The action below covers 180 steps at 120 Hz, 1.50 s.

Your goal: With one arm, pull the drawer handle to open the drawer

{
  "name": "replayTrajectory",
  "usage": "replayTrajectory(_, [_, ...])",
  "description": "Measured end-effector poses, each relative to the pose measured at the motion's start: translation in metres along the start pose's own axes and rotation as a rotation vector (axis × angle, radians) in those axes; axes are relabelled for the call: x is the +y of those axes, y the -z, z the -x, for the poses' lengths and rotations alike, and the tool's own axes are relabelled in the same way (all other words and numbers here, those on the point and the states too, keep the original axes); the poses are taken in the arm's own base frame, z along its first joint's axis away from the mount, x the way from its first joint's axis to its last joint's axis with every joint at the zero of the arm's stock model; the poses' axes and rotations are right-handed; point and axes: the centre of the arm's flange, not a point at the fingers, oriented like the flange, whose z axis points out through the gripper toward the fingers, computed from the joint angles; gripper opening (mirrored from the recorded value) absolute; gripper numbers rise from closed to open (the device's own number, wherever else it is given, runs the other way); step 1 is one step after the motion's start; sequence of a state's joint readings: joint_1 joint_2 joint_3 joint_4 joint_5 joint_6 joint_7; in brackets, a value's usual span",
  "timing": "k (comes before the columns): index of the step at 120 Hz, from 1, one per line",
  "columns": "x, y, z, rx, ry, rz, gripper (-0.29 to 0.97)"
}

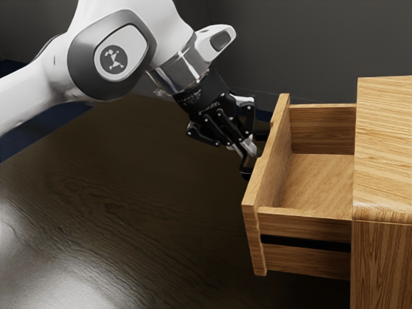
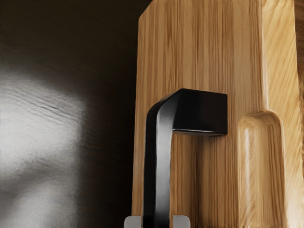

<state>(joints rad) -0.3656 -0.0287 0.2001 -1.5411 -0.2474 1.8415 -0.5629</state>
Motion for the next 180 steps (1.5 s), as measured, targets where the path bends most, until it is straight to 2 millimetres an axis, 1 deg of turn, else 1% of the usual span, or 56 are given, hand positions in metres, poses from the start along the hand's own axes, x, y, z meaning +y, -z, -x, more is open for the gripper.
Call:
replayTrajectory(12, [-0.005,0.0,0.0,-0.002,0.006,-0.003,-0.11])
replayTrajectory(33, [-0.016,0.006,0.0,0.002,0.021,-0.001,-0.11])
replayTrajectory(104, [-0.031,0.011,0.0,0.011,0.035,-0.009,-0.11])
replayTrajectory(143, [-0.048,0.016,0.0,0.016,0.055,-0.016,-0.11])
replayTrajectory(164, [-0.055,0.02,0.004,0.014,0.06,-0.013,-0.11])
replayTrajectory(180, [-0.06,0.023,0.004,0.016,0.067,-0.013,-0.11])
